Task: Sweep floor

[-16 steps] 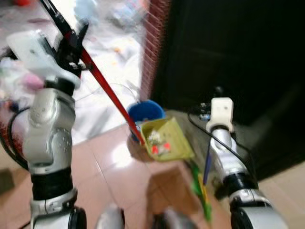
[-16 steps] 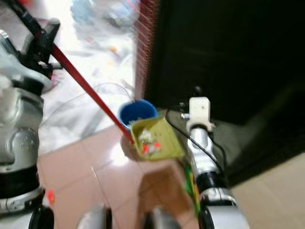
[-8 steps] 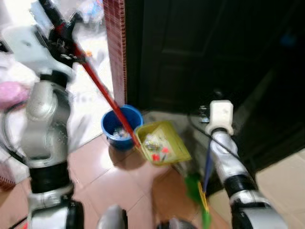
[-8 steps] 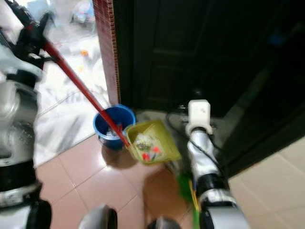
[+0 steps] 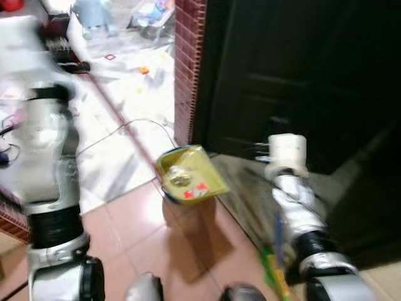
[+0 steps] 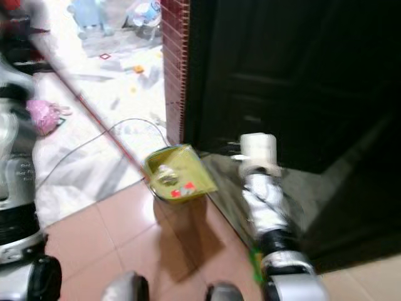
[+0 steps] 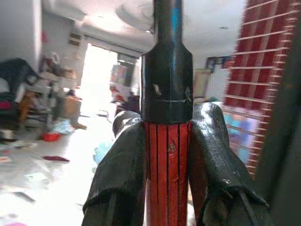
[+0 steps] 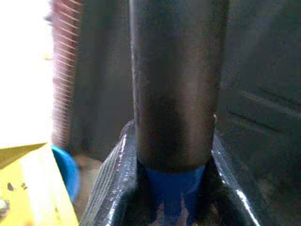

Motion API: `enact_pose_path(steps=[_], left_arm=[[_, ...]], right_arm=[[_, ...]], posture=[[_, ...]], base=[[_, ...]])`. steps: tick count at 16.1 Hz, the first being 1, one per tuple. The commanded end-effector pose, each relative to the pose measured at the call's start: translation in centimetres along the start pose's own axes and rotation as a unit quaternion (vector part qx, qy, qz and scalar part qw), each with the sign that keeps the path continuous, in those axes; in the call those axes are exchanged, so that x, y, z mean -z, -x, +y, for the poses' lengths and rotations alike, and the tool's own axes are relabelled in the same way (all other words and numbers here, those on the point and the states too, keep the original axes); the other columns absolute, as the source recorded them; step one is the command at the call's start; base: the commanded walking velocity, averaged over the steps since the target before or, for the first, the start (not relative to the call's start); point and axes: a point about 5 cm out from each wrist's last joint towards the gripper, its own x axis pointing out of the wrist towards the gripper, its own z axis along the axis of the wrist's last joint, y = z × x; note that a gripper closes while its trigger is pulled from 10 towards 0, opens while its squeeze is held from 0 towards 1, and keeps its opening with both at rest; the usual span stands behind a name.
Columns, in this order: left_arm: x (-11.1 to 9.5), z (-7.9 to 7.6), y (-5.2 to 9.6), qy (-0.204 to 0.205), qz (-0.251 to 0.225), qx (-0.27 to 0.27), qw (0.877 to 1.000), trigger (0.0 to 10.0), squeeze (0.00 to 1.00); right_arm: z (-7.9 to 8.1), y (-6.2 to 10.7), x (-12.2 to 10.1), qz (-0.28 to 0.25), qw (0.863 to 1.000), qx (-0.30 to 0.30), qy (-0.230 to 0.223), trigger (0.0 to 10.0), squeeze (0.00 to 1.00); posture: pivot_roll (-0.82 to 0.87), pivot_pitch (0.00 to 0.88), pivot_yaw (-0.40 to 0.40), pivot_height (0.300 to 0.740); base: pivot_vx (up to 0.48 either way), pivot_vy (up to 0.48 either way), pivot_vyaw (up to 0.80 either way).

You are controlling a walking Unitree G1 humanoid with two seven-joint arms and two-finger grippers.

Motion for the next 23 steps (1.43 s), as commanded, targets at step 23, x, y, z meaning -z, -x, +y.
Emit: enact_pose_path(steps=[23], left_arm=[[0.8,-8.5,2.6,-0.018,-0.033,0.22,0.975,10.0,0.0]], right_arm=[[-1.1,-0.6,-0.5,-0.009,1.0,0.02,-0.012,10.0,0.0]], posture=[[0.02,0.08,-0.044,0.74]], base=[[0.27,0.032,0.0]])
